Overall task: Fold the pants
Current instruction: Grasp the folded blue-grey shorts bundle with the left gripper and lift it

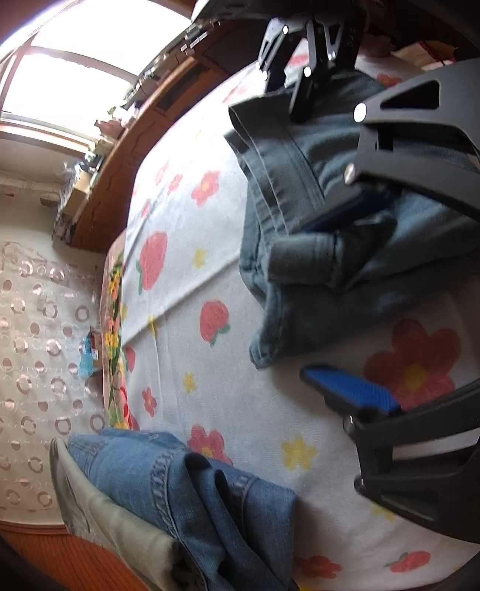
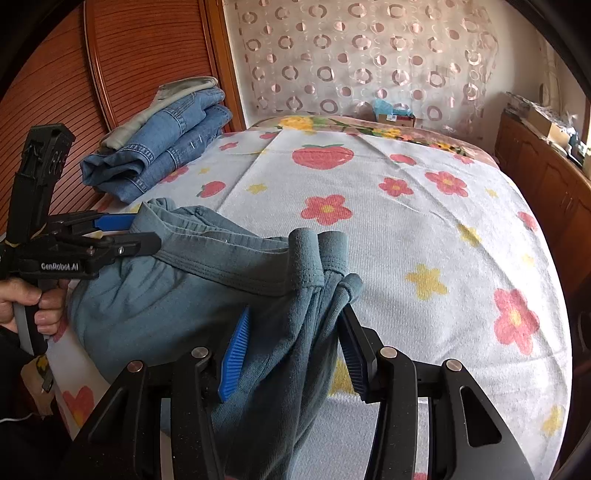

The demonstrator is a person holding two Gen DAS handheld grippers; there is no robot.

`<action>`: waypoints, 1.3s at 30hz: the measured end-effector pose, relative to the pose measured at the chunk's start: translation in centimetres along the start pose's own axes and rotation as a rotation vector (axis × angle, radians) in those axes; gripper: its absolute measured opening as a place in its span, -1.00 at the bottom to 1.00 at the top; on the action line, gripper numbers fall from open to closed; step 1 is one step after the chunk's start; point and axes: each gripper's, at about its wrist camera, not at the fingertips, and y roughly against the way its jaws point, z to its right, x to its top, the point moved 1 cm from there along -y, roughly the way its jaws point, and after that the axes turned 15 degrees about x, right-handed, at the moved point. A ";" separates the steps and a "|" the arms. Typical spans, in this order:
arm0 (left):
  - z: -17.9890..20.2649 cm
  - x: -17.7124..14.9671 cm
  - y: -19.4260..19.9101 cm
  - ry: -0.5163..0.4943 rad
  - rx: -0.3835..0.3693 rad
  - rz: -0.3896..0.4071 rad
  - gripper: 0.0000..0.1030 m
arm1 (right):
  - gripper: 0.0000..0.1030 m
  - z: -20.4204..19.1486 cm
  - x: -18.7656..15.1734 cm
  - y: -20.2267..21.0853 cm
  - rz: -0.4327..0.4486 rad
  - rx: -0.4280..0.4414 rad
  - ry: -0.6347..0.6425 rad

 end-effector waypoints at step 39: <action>2.7 2.0 11.9 -0.035 -0.004 0.334 -0.57 | -0.81 -3.0 1.6 7.0 0.217 0.017 0.104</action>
